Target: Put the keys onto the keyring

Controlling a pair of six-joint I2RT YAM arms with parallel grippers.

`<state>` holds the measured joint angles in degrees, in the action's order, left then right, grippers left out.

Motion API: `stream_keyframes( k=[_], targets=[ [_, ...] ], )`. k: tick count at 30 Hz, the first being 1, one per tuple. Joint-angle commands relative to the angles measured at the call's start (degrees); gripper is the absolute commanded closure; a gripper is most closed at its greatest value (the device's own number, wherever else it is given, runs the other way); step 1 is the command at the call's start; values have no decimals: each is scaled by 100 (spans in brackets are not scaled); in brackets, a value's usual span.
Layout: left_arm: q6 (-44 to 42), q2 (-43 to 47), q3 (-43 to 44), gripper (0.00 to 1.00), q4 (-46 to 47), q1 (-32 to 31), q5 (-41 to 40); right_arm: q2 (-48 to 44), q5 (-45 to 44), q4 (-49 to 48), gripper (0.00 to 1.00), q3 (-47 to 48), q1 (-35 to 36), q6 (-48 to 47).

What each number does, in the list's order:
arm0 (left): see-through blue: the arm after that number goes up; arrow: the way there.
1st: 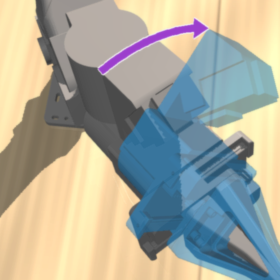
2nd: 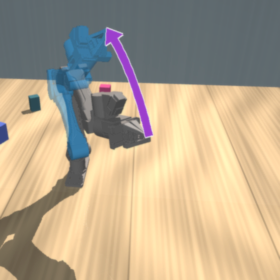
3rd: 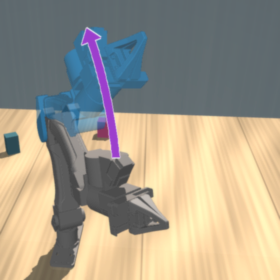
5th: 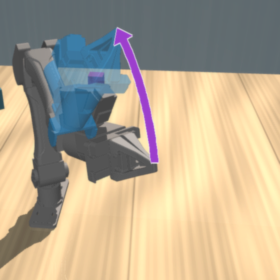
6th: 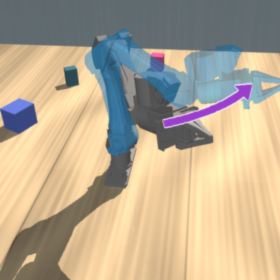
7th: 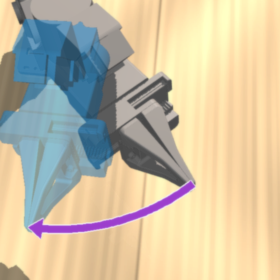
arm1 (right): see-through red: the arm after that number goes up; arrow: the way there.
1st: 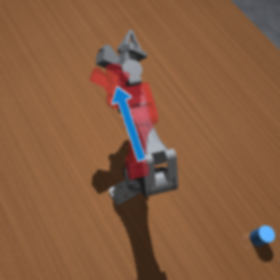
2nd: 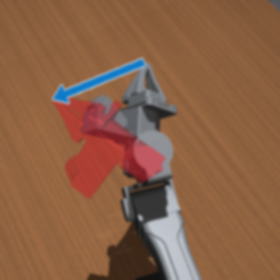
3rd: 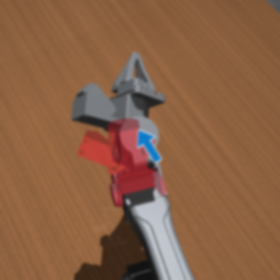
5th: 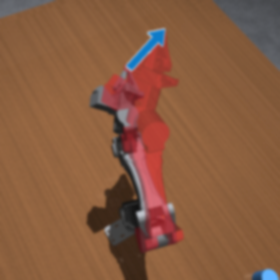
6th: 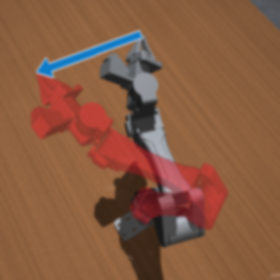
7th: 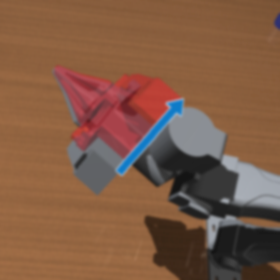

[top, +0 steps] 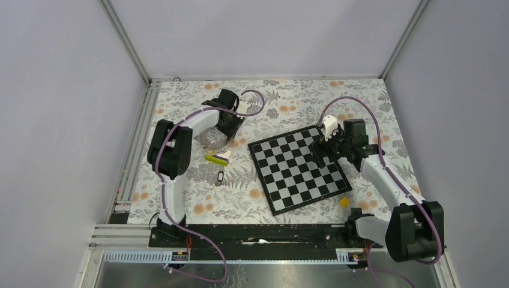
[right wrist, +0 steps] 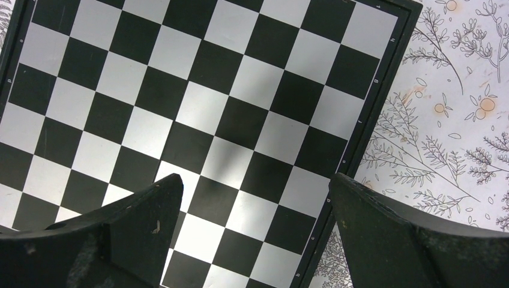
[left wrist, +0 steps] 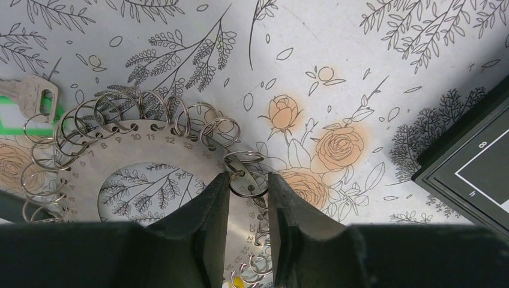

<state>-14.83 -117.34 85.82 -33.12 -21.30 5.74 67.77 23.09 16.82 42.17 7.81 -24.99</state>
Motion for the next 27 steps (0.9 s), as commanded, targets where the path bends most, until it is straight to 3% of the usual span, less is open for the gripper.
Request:
stream_keyframes(
  k=[1,5,11,16,20,27],
  targets=[
    [-271,132,267,77,52,38,32,109,-195,-187,1,113,65,-163],
    [-286,183,292,83,-10,37,129,193,-570,-181,1,158,330,-333],
    [-290,337,196,61,-14,41,429,48,-444,-78,1,124,430,-505],
    [-405,358,253,52,-128,38,593,-25,-556,-99,1,98,444,-595],
    [-392,256,451,51,-249,35,567,-93,-781,-96,1,84,518,-685],
    [55,161,603,61,-276,34,81,-252,-971,-149,1,21,561,-806]
  ],
)
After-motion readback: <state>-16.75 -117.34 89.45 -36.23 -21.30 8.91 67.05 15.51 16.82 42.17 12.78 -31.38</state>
